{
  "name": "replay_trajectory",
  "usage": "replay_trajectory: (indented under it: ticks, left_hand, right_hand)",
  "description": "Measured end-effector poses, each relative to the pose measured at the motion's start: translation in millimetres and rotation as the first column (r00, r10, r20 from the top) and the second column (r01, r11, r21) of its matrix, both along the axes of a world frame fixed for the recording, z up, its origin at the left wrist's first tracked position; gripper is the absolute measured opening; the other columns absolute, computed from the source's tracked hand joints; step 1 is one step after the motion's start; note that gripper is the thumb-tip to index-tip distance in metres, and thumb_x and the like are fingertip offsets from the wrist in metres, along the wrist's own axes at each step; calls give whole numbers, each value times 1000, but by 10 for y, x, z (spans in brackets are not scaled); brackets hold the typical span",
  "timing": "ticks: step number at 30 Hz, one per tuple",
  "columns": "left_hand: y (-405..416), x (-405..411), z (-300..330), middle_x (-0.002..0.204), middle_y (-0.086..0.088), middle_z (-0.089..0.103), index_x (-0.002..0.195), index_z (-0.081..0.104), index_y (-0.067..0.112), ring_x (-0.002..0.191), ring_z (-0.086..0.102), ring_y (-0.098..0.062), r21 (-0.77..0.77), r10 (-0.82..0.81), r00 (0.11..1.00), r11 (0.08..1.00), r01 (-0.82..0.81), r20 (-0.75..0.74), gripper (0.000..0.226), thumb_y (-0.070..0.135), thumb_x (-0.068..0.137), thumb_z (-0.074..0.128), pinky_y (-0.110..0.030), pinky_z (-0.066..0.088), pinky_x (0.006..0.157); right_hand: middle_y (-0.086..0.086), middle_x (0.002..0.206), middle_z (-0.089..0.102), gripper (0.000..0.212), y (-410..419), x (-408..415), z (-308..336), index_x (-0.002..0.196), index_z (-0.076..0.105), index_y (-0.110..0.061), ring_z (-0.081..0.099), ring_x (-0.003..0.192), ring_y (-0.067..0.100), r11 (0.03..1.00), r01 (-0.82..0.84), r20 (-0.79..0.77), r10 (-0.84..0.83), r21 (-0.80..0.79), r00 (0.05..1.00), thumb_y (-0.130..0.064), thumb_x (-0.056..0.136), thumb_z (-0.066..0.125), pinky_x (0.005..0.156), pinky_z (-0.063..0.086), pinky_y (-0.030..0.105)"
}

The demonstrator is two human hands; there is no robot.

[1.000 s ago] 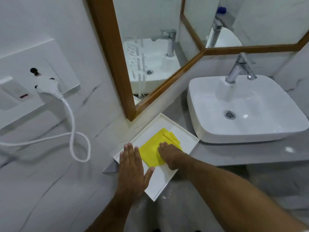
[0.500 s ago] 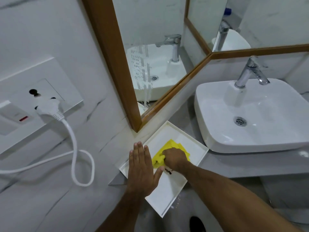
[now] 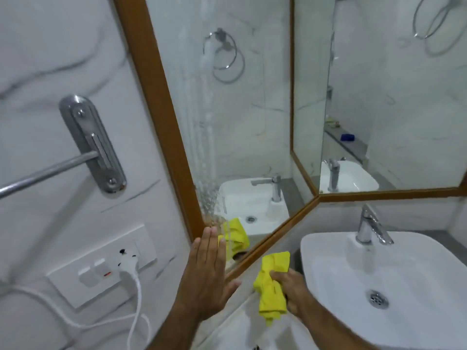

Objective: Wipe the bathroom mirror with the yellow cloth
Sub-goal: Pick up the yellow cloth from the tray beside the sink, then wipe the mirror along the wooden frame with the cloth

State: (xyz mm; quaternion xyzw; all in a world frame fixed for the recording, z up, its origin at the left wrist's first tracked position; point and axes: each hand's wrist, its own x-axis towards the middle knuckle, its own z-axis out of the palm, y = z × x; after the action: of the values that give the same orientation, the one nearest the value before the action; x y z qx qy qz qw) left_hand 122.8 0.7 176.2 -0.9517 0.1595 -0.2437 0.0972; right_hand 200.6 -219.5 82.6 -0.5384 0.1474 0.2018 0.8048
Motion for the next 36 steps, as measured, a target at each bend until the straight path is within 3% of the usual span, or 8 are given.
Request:
replay_trajectory:
  ticks: [2,5,9,15,18,24,32,36]
  left_hand:
    - [-55,131,544,157,-33,19,145,33,-8,149,14,-45,54,-19,996,998,15,89,90,65,93,34,-58,14,119]
    - [-96,238,1402,156,-33,23,144,33,-7,148,17,-46,120,-13,977,993,-13,213,91,67,92,37,-56,12,120]
    - [-15,324,2646,156,-34,23,145,32,-8,147,16,-46,154,32,929,984,-95,368,92,67,91,35,-58,16,119]
    - [317,305,4204,161,-28,11,152,15,-5,151,5,-40,274,76,836,925,-263,544,91,64,93,18,-52,11,124]
    - [495,278,4781,163,-25,-2,154,4,0,152,-5,-36,316,109,788,876,-364,605,88,64,94,10,-51,7,124]
    - [734,366,5419,163,-17,-10,155,-5,9,152,-8,-31,370,112,734,806,-462,670,85,66,92,-5,-48,5,125]
    - [800,533,5542,164,-16,-17,154,-10,9,151,-16,-27,292,86,718,875,-386,691,85,65,91,-1,-47,3,125]
    - [773,576,5593,163,-20,-19,154,-9,4,151,-18,-29,301,82,723,873,-384,686,87,63,91,4,-47,1,125]
  right_hand:
    - [23,66,72,10,-24,222,524,99,63,9,70,54,35,996,83,98,-84,10,992,6,91,58,44,58,45]
    - [29,93,68,23,22,505,1396,110,62,11,68,81,41,970,223,256,-241,97,936,6,88,59,75,60,58]
    - [15,76,60,18,223,652,2694,84,69,-11,55,47,17,872,339,358,-460,352,813,-1,90,55,45,51,26]
    - [-2,89,63,35,439,734,4240,109,64,-18,61,73,15,769,351,544,-631,534,554,5,94,43,78,51,34]
    - [7,121,66,46,453,738,4809,142,48,-15,62,107,26,757,570,736,-577,321,353,-9,97,48,87,41,27]
    - [11,152,49,62,582,934,5788,155,33,-14,45,138,31,680,656,873,-483,329,63,-3,95,48,114,34,31]
    - [-1,169,8,60,1164,1325,6245,158,16,-36,1,156,27,683,726,982,-66,-83,175,-34,102,39,120,6,62]
    - [-5,170,4,57,1267,1405,6203,157,15,-39,0,156,22,632,774,999,0,-33,43,-44,103,32,121,1,59]
